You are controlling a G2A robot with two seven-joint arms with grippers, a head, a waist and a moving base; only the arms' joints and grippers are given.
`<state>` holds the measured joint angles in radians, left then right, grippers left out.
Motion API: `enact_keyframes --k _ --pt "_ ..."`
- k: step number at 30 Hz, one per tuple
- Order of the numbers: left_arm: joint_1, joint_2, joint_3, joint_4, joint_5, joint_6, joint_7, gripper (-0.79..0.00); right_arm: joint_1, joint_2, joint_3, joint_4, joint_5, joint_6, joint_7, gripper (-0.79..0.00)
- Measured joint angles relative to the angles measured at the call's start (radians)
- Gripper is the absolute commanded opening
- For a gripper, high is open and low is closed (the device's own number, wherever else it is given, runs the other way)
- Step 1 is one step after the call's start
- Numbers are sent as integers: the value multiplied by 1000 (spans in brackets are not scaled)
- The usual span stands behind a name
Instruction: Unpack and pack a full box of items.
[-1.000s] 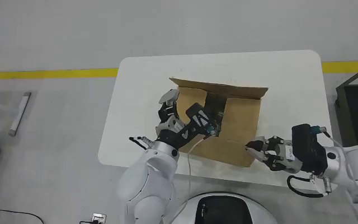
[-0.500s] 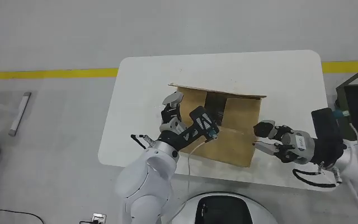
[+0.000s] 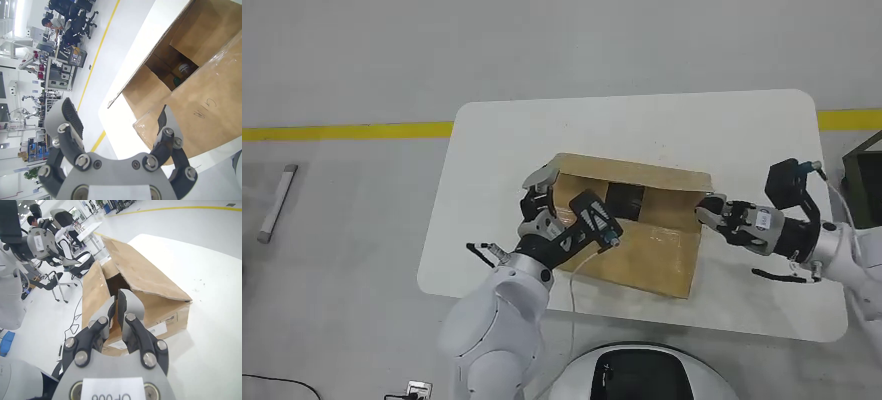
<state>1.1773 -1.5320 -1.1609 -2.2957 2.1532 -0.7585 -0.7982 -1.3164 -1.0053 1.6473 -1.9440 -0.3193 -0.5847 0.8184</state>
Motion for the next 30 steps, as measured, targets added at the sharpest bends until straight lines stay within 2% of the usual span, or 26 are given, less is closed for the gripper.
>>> enact_keyframes --k 5,12,18,23,27,28,30 --pt "19 3 -6 -15 -2 15 -4 0 98 -7 -62 74 -74 56 -98 -785" --pt "37 8 -26 -26 -1 22 -5 0 194 -24 -130 170 -118 206 -289 -785" --pt "44 12 -31 -32 -3 28 -3 0 256 -32 -191 273 -133 278 -283 -785" --pt "49 15 -33 -36 -4 35 -3 0 291 -34 -220 323 -133 287 -257 -785" --pt "54 17 -34 -40 -5 41 -3 0 299 -35 -220 303 -113 269 -259 -785" --pt "55 17 -35 -40 -6 42 -2 0 297 -35 -215 289 -100 261 -262 -779" --pt "57 19 -39 -42 -6 47 -1 0 285 -33 -198 244 -56 240 -264 -699"
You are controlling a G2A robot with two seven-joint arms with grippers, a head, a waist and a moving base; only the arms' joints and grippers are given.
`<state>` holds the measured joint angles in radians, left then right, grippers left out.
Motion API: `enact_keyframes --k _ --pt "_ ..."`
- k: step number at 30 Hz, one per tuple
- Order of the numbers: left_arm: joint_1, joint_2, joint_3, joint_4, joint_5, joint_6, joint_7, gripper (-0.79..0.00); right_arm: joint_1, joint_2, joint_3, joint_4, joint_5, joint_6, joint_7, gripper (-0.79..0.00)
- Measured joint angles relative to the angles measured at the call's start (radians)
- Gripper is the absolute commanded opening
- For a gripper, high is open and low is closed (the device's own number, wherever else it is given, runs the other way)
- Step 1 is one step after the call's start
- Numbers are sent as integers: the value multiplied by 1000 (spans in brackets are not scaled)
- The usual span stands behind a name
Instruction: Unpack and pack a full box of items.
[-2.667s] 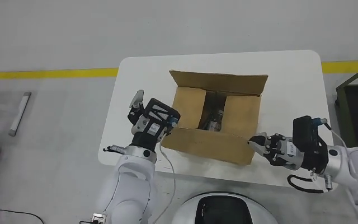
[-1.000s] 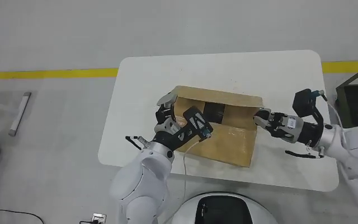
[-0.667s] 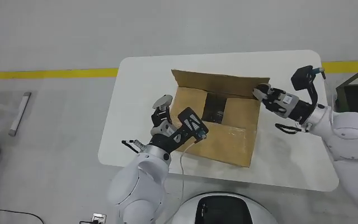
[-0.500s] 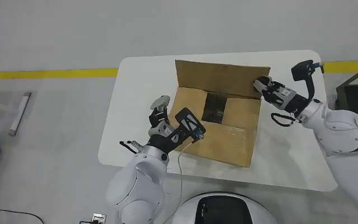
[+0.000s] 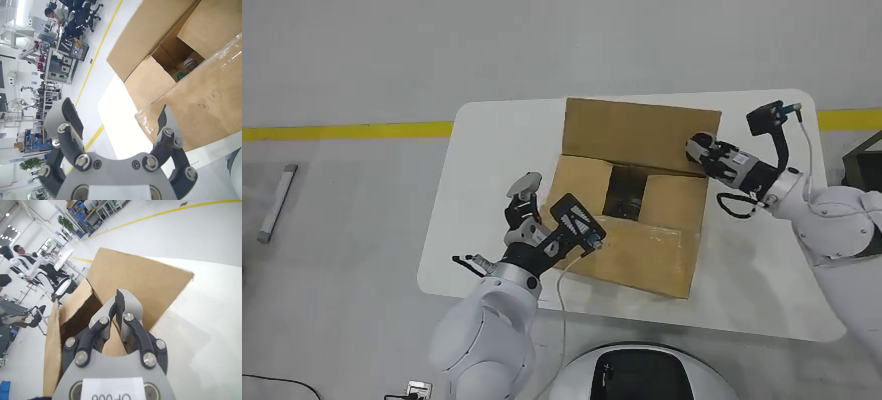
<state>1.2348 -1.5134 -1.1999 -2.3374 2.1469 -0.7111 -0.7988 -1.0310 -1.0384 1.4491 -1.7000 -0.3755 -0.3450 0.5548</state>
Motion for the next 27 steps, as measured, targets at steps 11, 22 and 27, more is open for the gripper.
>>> enact_keyframes --k 11,22,27 --pt "11 6 -17 -9 -4 40 15 0 -258 37 170 -218 217 -42 314 -708" --pt "11 11 -23 -13 -6 58 24 0 -368 48 196 -253 194 -63 338 -785" --pt "18 14 -31 -13 -6 72 25 0 -368 49 174 -244 213 -52 334 -785"
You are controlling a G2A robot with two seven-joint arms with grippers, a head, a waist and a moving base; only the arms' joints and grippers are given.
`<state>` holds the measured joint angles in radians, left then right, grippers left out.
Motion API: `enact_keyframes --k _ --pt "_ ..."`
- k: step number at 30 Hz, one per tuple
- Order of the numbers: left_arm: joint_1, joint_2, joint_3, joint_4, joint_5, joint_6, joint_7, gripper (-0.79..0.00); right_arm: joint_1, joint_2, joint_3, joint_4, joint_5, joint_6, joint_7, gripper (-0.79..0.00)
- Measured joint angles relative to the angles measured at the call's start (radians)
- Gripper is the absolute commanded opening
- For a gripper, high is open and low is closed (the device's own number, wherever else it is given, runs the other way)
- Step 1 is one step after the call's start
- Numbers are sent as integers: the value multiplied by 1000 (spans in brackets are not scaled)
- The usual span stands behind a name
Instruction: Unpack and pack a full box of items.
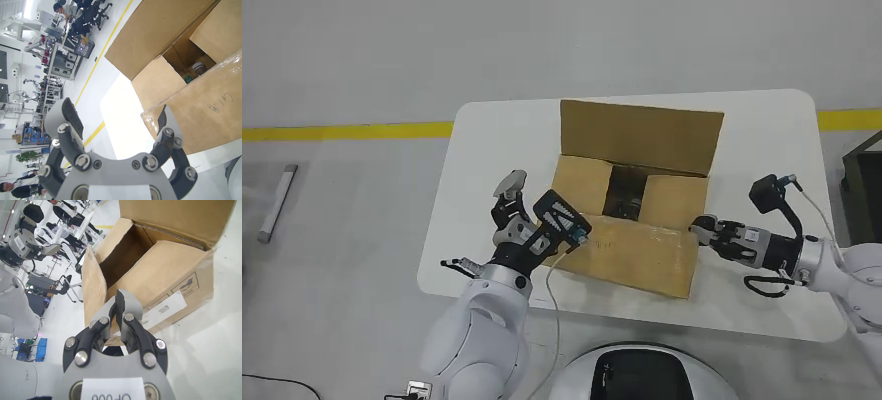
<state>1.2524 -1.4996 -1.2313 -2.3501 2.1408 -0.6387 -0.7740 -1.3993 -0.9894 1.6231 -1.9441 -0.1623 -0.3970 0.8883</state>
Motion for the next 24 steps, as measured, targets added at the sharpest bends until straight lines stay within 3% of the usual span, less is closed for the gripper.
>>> enact_keyframes --k 10,16,24 --pt "9 6 -18 0 5 10 8 0 -5 2 -36 -6 25 -8 -12 -785" --pt "20 12 -24 0 17 11 23 0 -7 1 -72 -26 43 -121 -45 -785" --pt "-10 15 -74 0 17 57 30 0 -23 8 -131 -108 -9 -227 25 -785"
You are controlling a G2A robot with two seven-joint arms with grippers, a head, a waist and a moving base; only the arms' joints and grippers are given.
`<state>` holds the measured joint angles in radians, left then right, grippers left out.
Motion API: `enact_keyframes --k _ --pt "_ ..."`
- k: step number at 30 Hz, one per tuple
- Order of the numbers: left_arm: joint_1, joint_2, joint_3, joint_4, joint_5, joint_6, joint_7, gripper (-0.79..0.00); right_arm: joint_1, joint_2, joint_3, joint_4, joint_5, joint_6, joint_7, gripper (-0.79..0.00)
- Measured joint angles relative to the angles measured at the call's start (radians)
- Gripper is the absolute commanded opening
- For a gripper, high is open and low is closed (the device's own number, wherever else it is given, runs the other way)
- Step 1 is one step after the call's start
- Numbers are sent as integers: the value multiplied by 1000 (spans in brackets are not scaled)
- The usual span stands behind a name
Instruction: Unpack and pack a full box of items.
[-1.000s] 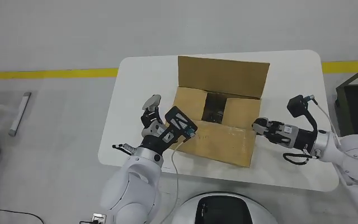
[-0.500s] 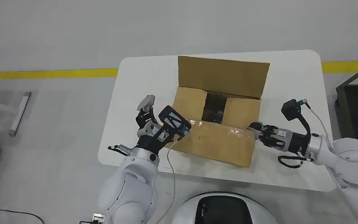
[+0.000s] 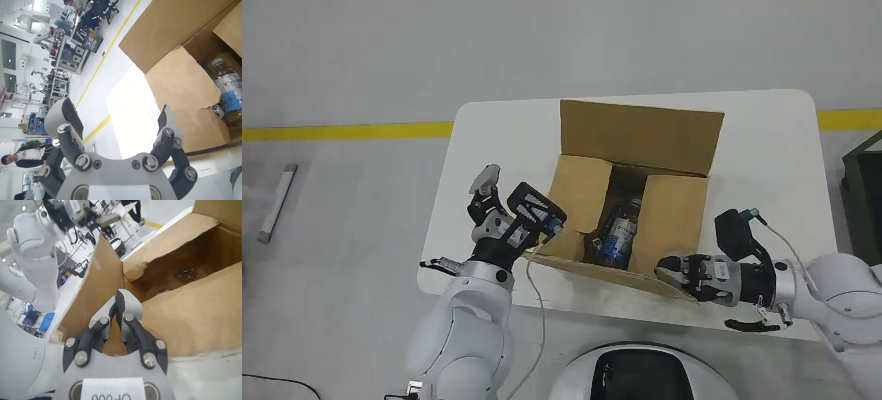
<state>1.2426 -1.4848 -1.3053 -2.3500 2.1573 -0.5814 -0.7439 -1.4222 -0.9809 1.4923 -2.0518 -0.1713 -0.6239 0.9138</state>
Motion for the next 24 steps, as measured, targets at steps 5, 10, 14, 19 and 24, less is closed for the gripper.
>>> enact_keyframes --k 5,10,14,19,24 --pt "-35 2 -36 0 -16 0 0 0 -17 4 -46 -45 -44 -9 32 -785" --pt "-44 5 -53 0 -32 -10 -7 0 -32 9 -88 -70 -90 -6 81 -785" --pt "-42 7 -50 0 -39 -14 -10 0 -37 13 -114 -57 -123 4 110 -785" --pt "-38 9 -41 0 -43 -14 -12 0 -33 17 -126 -38 -133 21 111 -785" --pt "-39 10 -28 0 -52 10 -16 0 -28 18 -80 -45 -111 38 4 -785"
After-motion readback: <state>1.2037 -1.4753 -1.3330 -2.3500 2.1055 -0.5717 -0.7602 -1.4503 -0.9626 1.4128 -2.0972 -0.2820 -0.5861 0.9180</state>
